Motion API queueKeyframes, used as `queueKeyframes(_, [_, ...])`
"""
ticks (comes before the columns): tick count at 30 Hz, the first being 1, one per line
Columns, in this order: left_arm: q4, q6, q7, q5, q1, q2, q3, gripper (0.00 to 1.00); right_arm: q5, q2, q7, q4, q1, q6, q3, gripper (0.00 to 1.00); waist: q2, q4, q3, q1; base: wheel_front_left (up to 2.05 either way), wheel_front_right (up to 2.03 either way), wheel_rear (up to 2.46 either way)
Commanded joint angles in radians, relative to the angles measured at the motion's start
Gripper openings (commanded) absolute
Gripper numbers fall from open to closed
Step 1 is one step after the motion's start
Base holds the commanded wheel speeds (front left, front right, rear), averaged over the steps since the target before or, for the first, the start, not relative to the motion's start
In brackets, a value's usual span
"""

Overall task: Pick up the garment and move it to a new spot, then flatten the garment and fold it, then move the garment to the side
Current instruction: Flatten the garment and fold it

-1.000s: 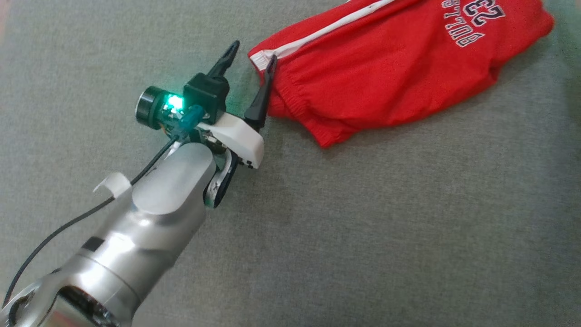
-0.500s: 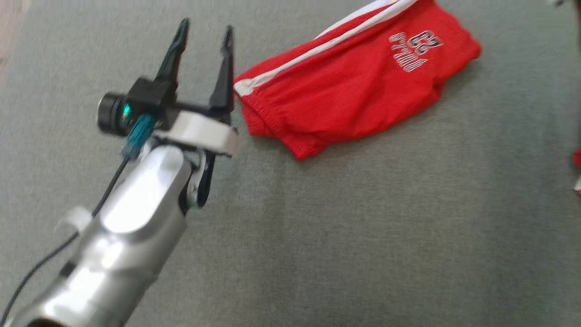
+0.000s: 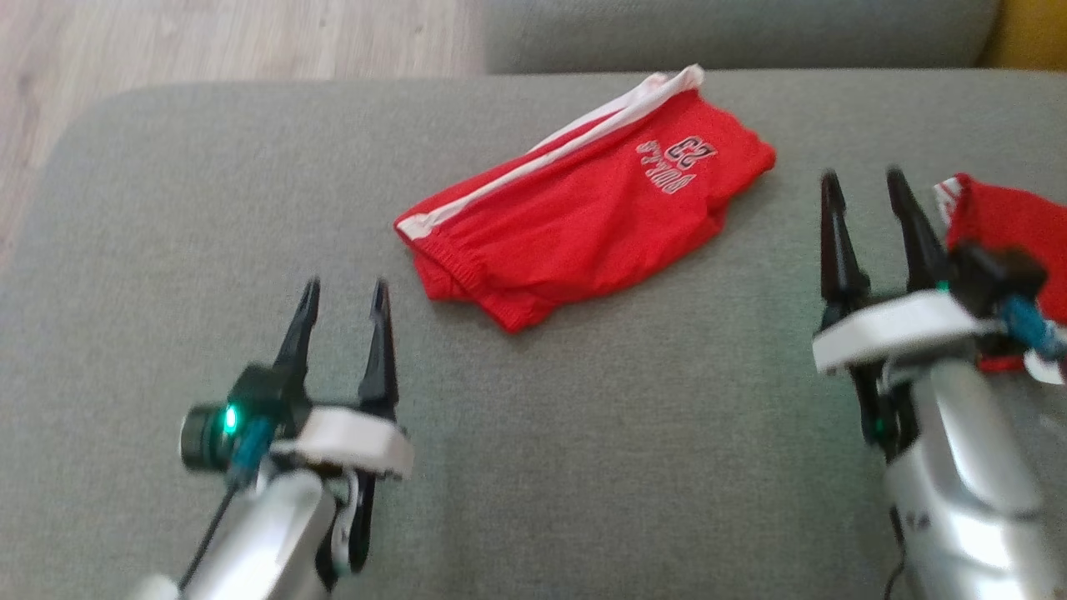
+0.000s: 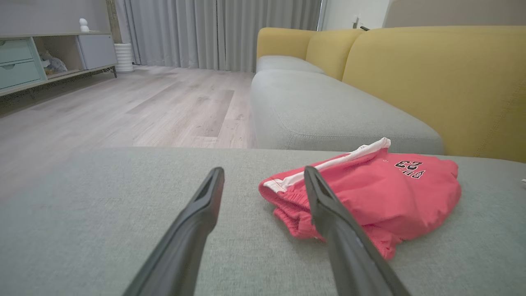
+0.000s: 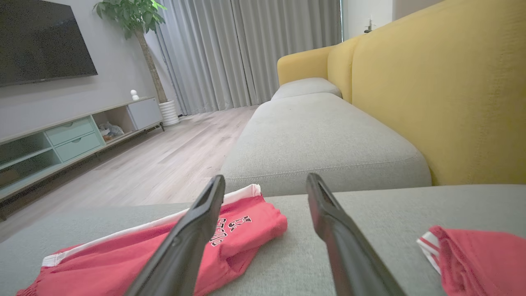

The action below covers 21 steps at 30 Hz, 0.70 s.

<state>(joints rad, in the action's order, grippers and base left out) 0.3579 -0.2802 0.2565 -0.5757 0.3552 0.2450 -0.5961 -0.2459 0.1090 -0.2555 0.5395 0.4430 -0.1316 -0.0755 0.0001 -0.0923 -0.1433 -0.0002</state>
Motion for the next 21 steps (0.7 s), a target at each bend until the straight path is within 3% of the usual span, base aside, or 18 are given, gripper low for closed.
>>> queueKeyframes(1, [-0.032,0.002,0.005,0.012,-0.01,0.01,0.062,1.0,0.009,-0.023,-0.006,-0.061,-0.025,0.001,0.002,1.0,-0.0001,0.017,0.029,0.0002,0.0,0.0,0.0])
queueKeyframes(12, [-0.06,0.057,0.005,0.09,-0.172,-0.051,0.165,1.0,-0.004,-0.058,-0.006,-0.159,-0.251,0.001,0.018,1.0,-0.0001,0.024,0.06,0.0002,0.0,0.0,0.0])
queueKeyframes(21, [-0.058,0.111,0.005,0.159,-0.136,-0.094,0.205,1.0,0.041,-0.059,0.042,-0.176,-0.151,0.001,0.032,1.0,-0.0001,0.004,-0.029,0.0002,0.0,0.0,0.0])
